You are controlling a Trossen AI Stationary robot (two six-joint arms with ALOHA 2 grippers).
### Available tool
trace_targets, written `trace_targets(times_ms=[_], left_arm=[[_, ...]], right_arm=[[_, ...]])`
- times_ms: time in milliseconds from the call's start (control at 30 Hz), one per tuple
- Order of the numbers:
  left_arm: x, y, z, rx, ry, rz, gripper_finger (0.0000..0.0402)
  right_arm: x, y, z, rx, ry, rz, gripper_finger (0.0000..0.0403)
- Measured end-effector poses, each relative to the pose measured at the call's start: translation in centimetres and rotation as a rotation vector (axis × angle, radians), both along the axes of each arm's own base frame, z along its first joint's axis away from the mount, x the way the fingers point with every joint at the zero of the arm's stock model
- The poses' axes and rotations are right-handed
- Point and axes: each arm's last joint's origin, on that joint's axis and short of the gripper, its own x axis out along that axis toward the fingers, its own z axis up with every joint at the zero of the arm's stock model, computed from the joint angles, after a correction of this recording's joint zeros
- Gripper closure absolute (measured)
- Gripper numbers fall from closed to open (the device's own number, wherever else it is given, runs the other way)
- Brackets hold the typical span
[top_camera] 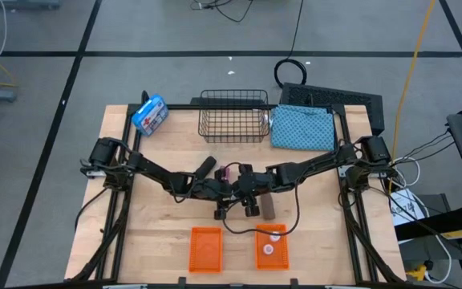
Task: Pick & Place Medicine items
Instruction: Put the transparent pill bottle into the right orange basket
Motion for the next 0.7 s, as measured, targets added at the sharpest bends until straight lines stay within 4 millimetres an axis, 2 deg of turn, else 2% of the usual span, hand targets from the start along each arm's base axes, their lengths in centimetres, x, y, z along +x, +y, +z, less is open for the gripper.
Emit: trace_targets(times_ms=[167, 300, 433, 700], left_arm=[[0.00, 0.02, -0.01, 0.000, 0.001, 0.001, 0.0249], [0.00, 0.02, -0.01, 0.000, 0.001, 0.001, 0.0244], [-0.01, 0.02, -0.02, 0.000, 0.002, 0.001, 0.0235], [-0.01, 0.03, -0.02, 0.000, 0.003, 0.002, 0.0248]], right_arm=[[0.19, 0.14, 0.31, 0.007, -0.035, 0.003, 0.0179], [0.12, 0.11, 0.23, 0.004, -0.023, 0.002, 0.0170], [0.00, -0.22, 0.06, -0.003, 0.000, -0.009, 0.0180], [0.03, -0.30, 0.09, 0.007, -0.002, -0.022, 0.0220]])
